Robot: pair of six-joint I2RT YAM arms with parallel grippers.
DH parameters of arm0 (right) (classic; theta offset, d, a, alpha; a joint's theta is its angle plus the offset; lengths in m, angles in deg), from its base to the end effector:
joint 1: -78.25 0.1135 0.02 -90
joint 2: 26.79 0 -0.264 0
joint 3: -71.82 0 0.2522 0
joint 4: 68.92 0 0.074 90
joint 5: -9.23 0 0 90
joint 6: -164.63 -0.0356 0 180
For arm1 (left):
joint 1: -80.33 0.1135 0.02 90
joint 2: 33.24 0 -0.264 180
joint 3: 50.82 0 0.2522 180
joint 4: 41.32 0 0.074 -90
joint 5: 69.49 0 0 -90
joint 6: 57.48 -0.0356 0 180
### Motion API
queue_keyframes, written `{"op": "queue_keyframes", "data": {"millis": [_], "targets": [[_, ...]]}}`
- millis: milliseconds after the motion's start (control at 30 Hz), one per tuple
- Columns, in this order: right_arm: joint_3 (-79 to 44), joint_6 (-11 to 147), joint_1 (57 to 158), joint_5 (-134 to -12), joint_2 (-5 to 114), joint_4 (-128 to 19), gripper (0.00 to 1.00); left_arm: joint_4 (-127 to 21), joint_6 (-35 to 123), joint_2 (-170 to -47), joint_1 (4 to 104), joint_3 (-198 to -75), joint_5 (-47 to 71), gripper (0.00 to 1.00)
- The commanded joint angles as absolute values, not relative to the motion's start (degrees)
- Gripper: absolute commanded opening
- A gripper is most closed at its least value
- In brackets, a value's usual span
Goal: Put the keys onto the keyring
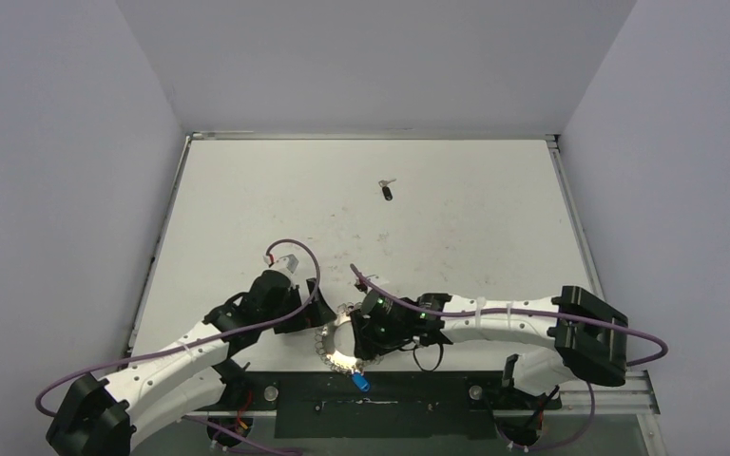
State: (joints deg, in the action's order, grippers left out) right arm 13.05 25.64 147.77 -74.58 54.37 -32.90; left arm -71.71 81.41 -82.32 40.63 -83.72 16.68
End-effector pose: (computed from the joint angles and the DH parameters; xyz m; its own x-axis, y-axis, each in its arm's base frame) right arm 0.0908 0.2542 0.1851 -0.9133 -0.3011 -0.2744 -0.3992 0.7957 0.4556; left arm 0.1251 -0.1070 0.1632 -0.8742 -0.2513 -0.4155 0.0213 0.8350 -0.5499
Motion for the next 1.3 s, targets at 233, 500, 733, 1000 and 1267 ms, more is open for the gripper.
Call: {"op": "queue_keyframes", "data": {"millis": [233, 500, 733, 1000, 1267], "targets": [[11.37, 15.45, 153.67, -79.41, 60.11, -39.87, 0.31, -69.54, 81.41, -79.90, 42.28, -83.46, 14.15, 0.97], [11.48, 14.27, 154.88, -84.08, 58.78, -36.82, 0.34, -69.67, 81.61, -78.88, 42.32, -83.15, 13.31, 0.97], [12.26, 14.39, 155.37, -84.86, 57.98, -36.00, 0.32, -69.82, 81.78, -78.41, 42.28, -82.61, 13.22, 0.97], [13.57, 14.74, 155.80, -86.78, 53.11, -35.47, 0.37, -69.60, 82.07, -79.02, 42.28, -82.30, 13.15, 0.97], [12.02, 22.52, 160.65, -93.02, 51.09, -28.39, 0.40, -68.67, 82.60, -79.79, 42.28, -81.73, 12.64, 0.97]]}}
